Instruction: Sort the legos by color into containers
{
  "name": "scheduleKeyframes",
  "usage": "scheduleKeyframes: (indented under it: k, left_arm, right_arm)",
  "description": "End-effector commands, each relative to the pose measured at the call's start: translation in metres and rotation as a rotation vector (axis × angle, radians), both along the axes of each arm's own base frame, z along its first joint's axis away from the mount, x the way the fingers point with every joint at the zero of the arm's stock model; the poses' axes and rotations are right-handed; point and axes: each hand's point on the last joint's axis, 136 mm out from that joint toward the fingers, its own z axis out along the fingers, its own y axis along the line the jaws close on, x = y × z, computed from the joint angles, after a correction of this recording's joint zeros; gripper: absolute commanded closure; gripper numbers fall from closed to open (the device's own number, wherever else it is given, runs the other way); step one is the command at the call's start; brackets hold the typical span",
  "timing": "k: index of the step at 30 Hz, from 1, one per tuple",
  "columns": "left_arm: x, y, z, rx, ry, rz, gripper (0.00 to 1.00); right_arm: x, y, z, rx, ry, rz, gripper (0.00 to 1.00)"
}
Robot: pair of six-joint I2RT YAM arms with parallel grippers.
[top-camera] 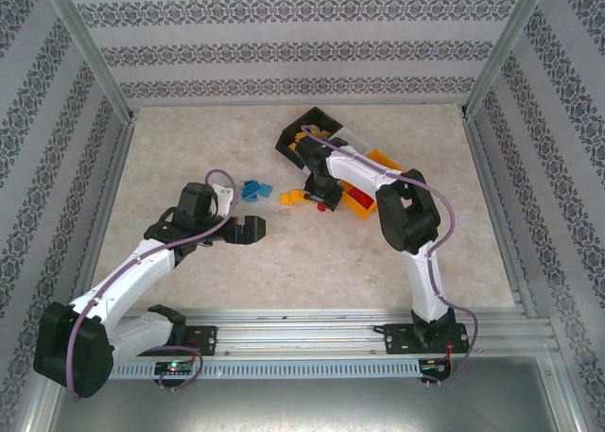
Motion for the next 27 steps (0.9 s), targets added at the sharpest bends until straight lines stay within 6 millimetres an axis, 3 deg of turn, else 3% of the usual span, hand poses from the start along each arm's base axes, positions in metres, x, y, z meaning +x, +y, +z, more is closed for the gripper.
scheduleKeyframes:
  k: [1,5,10,20,23,27]
  left_arm:
    - [-0.002,-0.002,0.006,0.021,-0.016,-0.024,0.0]
    - [-0.002,-0.002,0.003,0.023,-0.007,-0.024,0.0]
    - [-0.002,-0.002,0.001,0.028,0.0,-0.026,0.0]
    - [-0.003,-0.001,0.0,0.034,0.003,-0.022,0.0]
    - [-0.003,-0.001,-0.002,0.035,0.009,-0.024,0.0]
    - [-0.004,-0.002,-0.005,0.032,0.029,-0.023,0.0]
  right_arm:
    - [-0.012,-0.003,-0.016,-0.045,0.06,-0.004,0.59]
    - [-0.016,-0.007,-0.018,-0.047,0.069,0.0,0.63]
    - [-0.019,-0.011,-0.009,-0.042,0.053,0.009,0.77]
    - [-0.019,-0.01,0.075,0.094,-0.119,0.022,0.81]
    - [-0.019,-0.03,0.097,0.103,-0.162,-0.007,0.81]
    - [-0.015,-0.078,0.105,0.078,-0.186,-0.076,0.81]
